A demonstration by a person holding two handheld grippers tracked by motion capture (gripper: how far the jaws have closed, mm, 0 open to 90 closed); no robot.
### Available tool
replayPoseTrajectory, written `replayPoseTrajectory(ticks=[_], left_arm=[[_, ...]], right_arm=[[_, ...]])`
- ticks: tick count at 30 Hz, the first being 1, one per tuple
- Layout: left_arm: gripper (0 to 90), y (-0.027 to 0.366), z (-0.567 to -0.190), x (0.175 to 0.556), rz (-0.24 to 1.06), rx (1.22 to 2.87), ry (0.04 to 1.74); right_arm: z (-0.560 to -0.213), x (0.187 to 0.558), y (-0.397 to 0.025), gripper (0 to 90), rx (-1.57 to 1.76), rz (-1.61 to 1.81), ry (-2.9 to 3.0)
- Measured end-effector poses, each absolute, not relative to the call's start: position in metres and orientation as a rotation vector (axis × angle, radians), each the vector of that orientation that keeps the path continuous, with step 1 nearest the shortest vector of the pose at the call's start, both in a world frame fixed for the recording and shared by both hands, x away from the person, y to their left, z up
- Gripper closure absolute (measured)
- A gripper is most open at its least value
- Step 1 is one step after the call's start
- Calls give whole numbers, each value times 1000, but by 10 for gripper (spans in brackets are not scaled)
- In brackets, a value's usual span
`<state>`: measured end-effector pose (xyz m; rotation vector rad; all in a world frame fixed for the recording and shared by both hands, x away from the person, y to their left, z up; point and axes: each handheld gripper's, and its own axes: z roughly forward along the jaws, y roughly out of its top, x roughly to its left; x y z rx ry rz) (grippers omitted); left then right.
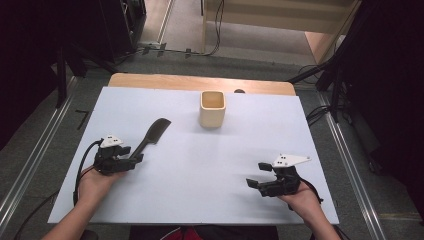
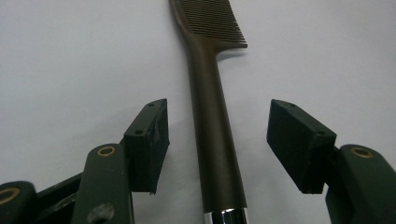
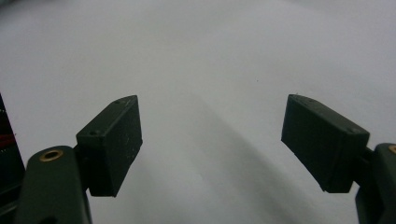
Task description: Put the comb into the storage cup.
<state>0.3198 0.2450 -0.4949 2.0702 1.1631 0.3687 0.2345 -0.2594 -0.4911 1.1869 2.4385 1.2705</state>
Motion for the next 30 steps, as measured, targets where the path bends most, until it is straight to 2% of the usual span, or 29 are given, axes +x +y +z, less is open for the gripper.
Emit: replayPoseTrajectory(ticks=[3,8,16,23,27,30], left_arm=[[445,245,-498,319,372,2064,1175],[456,244,-500,319,382,2072,1178],[522,240,-503,313,460,2045,1203],[623,236,-502,311,475,2040,1245],[718,237,-501,311,474,2048,1259],[726,235,-500,312,465,2048,1274]], right_arm=[[-491,235,-259,185,1188,1269,2438],[-491,235,-259,185,1190,1270,2436],[-492,235,-259,185,1184,1269,2442],[-492,235,-258,185,1186,1269,2443],[-492,235,-258,185,1187,1270,2445],[-492,235,-258,185,1186,1270,2444]])
